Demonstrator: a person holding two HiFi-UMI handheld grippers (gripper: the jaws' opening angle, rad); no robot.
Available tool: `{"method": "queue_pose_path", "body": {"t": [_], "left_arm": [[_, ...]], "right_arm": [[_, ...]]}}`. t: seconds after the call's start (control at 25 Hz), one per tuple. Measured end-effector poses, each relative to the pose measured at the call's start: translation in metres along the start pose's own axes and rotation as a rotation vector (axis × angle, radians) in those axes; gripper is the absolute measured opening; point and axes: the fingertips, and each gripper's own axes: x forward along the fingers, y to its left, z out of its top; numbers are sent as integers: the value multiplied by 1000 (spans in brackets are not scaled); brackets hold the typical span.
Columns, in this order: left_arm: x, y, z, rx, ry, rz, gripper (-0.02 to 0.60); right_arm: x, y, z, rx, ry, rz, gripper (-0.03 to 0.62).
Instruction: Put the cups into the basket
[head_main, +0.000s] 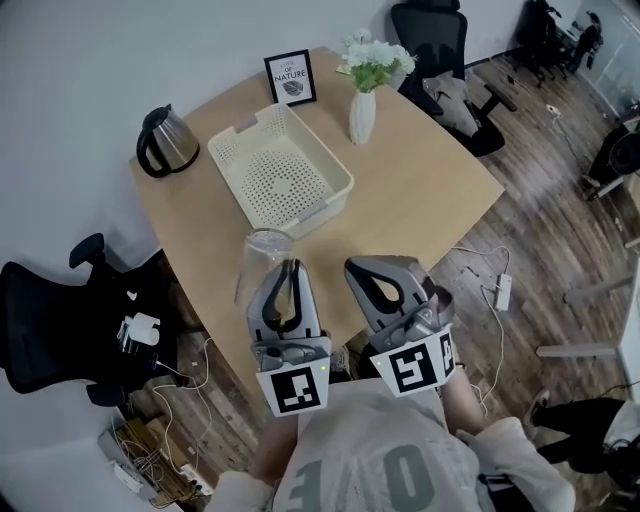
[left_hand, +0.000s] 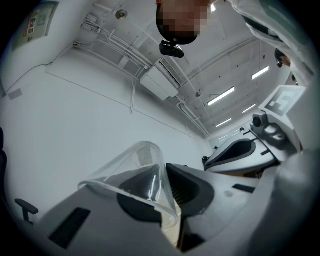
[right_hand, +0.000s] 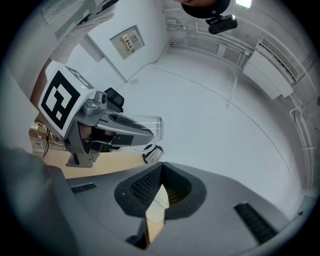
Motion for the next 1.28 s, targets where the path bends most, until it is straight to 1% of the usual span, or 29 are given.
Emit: {"method": "queue_pose_path", "body": {"t": [0.2, 0.4, 0.48, 0.6, 0.68, 0.8, 0.88, 0.96, 1.12, 1.2, 1.28], "left_arm": [[16, 13, -10, 2, 22, 31, 44], [37, 26, -21, -4, 43, 103, 43], [46, 29, -24, -7, 51, 137, 43], [62, 30, -25, 11, 66, 159, 43], [73, 32, -24, 21, 71, 175, 44], [87, 37, -23, 15, 70, 208, 44], [94, 39, -25, 20, 85, 227, 43], [101, 42, -26, 33, 103, 237, 44], [122, 50, -27, 67, 135, 234, 43], [132, 54, -28, 106, 162, 232, 43], [144, 57, -31, 161, 203, 214, 43]], "right_arm": [[22, -7, -9, 3, 3, 38, -2], [47, -17, -21, -4, -24, 93, -2], [58, -25, -26, -4, -40, 117, -2], [71, -41, -33, 0, -57, 142, -2], [80, -51, -38, 0, -71, 153, -2], [90, -65, -46, 7, -92, 161, -2], [97, -70, -52, 25, -104, 167, -2], [103, -73, -56, 37, -112, 180, -2], [117, -83, -59, 31, -136, 205, -2], [124, -86, -61, 32, -148, 215, -2], [132, -89, -62, 35, -158, 224, -2]]}}
